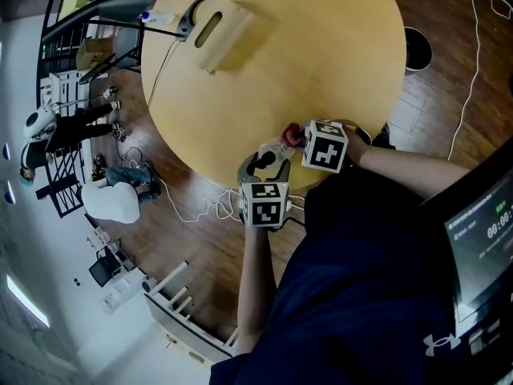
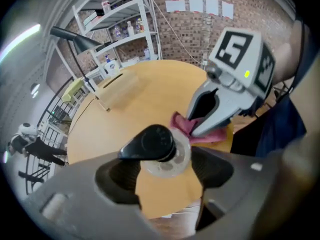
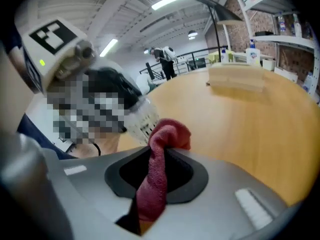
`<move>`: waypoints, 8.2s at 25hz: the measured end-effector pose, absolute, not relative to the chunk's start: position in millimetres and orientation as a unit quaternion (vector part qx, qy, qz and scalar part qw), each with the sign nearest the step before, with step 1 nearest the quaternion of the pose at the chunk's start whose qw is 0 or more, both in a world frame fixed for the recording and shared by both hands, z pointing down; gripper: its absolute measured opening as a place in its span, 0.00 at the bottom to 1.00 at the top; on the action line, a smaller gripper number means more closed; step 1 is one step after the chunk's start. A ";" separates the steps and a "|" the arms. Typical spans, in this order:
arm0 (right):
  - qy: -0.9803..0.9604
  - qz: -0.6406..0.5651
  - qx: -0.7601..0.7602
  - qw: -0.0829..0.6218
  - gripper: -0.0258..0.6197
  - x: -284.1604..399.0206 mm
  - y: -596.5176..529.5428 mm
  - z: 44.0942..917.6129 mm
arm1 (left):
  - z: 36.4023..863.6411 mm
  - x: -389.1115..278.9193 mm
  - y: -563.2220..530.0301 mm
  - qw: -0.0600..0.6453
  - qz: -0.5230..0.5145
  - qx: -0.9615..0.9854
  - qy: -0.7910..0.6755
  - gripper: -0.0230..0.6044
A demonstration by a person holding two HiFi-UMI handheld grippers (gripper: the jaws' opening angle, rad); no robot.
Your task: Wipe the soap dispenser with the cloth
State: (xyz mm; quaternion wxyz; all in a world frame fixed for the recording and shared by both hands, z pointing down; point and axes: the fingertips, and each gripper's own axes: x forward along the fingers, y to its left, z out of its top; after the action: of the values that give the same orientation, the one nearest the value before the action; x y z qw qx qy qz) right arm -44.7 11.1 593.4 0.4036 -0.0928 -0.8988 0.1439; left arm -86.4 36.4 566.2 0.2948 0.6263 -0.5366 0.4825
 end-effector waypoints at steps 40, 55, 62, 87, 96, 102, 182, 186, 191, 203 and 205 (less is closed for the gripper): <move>-0.909 0.164 -0.070 0.376 0.17 -60.5 6.3 569.6 | 563.3 -94.6 39.6 0.330 0.448 0.608 -0.566 0.52; -0.903 0.157 -0.056 0.397 0.17 -60.7 3.8 583.4 | 555.9 -88.1 34.8 0.339 0.421 0.647 -0.538 0.58; -0.904 0.126 -0.054 0.406 0.17 -63.9 0.1 599.4 | 566.5 -93.1 29.4 0.298 0.474 0.645 -0.521 0.52; -0.884 0.145 -0.049 0.441 0.17 -63.7 8.8 634.2 | 569.9 -102.6 34.0 0.202 0.559 0.686 -0.419 0.51; -0.916 0.124 -0.060 0.378 0.17 -66.0 9.2 568.0 | 559.7 -104.9 26.4 0.318 0.447 0.627 -0.553 0.52; -0.887 0.129 -0.048 0.440 0.17 -69.1 2.5 628.4 | 564.6 -101.7 21.8 0.220 0.505 0.703 -0.449 0.52; -0.751 -0.459 -0.303 0.364 0.17 -66.8 3.9 611.4 | 567.7 -103.8 8.6 0.147 0.565 0.739 -0.335 0.53; -0.763 -0.459 -0.309 0.333 0.17 -58.7 37.0 606.7 | 568.4 -104.7 8.8 0.147 0.569 0.741 -0.326 0.53; -0.772 -0.432 -0.249 0.395 0.17 -85.3 -17.2 625.4 | 570.1 -103.5 8.5 0.118 0.589 0.743 -0.295 0.53; -0.776 -0.438 -0.264 0.369 0.17 -59.6 16.3 600.4 | 568.2 -115.5 11.0 0.307 0.482 0.659 -0.489 0.51; -0.779 -0.444 -0.251 0.364 0.17 -68.5 7.6 586.3 | 569.9 -115.6 10.5 0.294 0.485 0.663 -0.488 0.51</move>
State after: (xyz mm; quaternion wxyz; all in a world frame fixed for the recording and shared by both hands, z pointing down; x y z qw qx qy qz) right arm -68.5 7.6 586.3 0.3644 -0.2511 -0.7791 -0.4441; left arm -115.6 10.5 569.9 0.2943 0.6630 -0.4884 0.4851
